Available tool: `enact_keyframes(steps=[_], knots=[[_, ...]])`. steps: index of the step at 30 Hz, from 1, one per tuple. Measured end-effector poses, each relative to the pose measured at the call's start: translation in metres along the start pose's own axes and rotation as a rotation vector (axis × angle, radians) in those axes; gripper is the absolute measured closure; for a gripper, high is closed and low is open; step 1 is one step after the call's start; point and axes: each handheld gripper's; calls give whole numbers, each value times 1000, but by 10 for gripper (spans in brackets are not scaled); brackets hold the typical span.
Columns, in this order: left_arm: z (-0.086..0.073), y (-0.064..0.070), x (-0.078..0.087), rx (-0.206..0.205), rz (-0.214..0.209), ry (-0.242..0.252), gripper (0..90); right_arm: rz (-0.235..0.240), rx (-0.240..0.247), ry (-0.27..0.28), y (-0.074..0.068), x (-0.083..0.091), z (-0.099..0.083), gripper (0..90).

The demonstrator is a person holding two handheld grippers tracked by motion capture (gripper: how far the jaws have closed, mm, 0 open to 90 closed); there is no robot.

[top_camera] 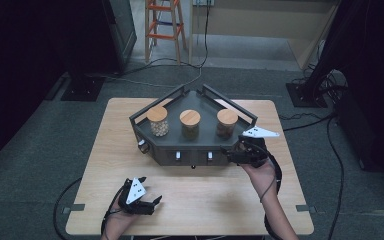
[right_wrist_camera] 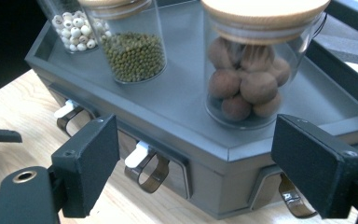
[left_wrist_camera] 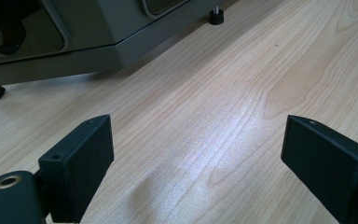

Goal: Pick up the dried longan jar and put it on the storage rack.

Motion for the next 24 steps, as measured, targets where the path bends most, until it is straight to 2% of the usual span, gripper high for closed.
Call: enact_keyframes(steps=[7,11,14,24], knots=[[0,0,0,-3,1,-2,92,13,-7,8,0,3,-13,152],[0,0,0,-3,0,0,92,3,29,19,-4,4,-22,152],[0,0,0,-1,0,1,92,14,39,36,-2,5,-31,152],[0,0,0,-2,0,0,92,28,6,57,2,8,-49,152]])
Point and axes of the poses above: each handheld gripper's, and its own axes: x roughly backward along the jaws, z roughly out of its top, y roughly to its right, and after that the axes turned 13 degrees about -z, right-handed
